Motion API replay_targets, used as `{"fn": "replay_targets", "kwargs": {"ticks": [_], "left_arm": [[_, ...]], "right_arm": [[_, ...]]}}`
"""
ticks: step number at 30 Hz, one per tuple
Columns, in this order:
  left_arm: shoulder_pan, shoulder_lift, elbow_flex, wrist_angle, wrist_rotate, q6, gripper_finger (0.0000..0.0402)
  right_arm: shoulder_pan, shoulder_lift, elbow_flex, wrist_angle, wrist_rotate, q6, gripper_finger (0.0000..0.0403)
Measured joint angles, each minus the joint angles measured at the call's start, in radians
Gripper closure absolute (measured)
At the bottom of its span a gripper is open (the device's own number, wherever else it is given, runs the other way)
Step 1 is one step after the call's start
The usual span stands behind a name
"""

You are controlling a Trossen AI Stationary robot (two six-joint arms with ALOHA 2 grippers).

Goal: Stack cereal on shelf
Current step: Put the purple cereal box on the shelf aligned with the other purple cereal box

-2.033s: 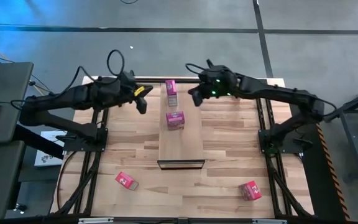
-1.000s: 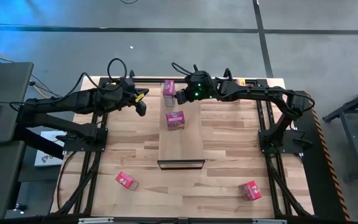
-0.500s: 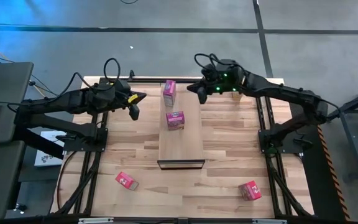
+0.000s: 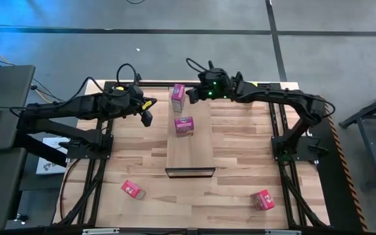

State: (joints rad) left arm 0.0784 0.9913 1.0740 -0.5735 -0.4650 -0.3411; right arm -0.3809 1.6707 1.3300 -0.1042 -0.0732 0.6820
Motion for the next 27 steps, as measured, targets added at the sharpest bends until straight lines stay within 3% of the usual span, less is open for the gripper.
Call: {"fn": "replay_targets", "kwargs": {"ticks": [27], "left_arm": [[0.0,-0.001,0.001,0.002,-0.04,-0.006,0.0399]], "right_arm": [[-0.011,0.061,0.001,0.116,-0.009,0.151,0.0403]]}}
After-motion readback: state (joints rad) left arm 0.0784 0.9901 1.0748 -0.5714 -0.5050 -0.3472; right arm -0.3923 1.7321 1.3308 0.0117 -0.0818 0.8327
